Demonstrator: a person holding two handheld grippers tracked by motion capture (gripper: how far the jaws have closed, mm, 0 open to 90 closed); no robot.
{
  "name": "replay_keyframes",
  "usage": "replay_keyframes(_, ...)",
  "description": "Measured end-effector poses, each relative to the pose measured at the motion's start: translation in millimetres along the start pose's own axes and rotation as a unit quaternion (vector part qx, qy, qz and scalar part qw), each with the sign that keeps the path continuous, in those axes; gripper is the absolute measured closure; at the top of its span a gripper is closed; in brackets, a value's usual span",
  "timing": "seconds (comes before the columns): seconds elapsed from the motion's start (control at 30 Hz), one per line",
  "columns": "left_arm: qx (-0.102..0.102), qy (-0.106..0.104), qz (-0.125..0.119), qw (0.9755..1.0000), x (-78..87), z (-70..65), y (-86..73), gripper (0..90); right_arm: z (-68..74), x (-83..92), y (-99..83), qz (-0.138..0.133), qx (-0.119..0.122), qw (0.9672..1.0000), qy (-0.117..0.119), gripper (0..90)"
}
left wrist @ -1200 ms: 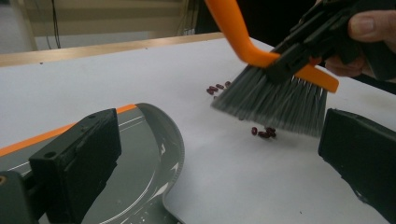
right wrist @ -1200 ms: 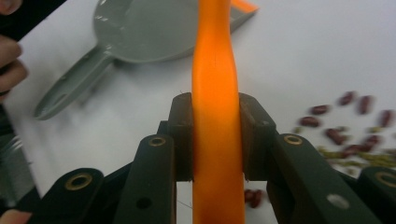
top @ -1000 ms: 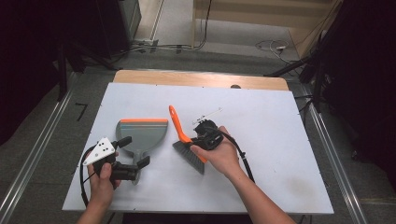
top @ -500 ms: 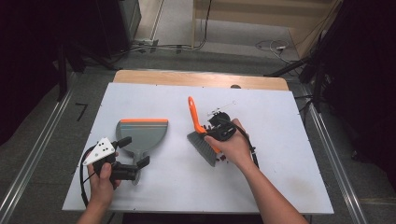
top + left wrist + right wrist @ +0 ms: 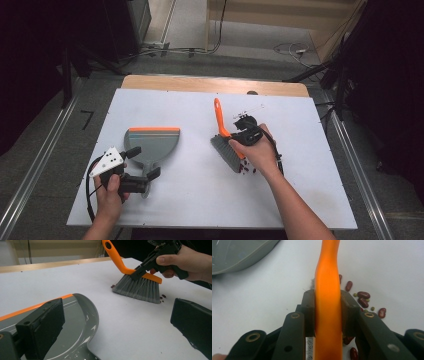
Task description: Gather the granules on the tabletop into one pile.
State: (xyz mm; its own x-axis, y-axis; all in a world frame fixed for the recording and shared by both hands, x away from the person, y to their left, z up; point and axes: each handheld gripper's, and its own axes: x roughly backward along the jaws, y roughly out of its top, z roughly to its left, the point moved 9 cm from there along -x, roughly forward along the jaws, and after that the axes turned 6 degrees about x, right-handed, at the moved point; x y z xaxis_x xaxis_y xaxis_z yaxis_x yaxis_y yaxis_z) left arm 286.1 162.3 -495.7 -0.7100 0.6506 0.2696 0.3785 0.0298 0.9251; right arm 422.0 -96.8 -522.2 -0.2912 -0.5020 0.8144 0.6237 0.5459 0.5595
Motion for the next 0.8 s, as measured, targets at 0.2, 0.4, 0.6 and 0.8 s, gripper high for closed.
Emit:
replay_keyframes(0.2, 0.0, 0.001, 0.001, 1.0, 0.3, 0.6, -0.1, 0.0, -3.3, 3.4, 0.9, -0.004, -0.007, 1.0, -0.001, 68.5)
replay_keyframes(0.4, 0.001, 0.001, 0.001, 1.0, -0.1, 0.5, -0.2, 0.0, 10.2, 13.2, 14.5, -0.026, -0.014, 0.9994, 0.017, 68.8)
replay_keyframes(0.6, -0.002, 0.002, 0.002, 1.0, -0.7, -0.2, -0.2, 0.0, 23.3, 12.9, 32.3, -0.044, -0.01, 0.9988, 0.022, 68.9)
replay_keyframes(0.8, -0.002, 0.002, 0.001, 1.0, -0.1, 0.2, -0.1, 0.0, 32.3, -6.7, 44.0, -0.047, -0.026, 0.9982, 0.028, 68.9)
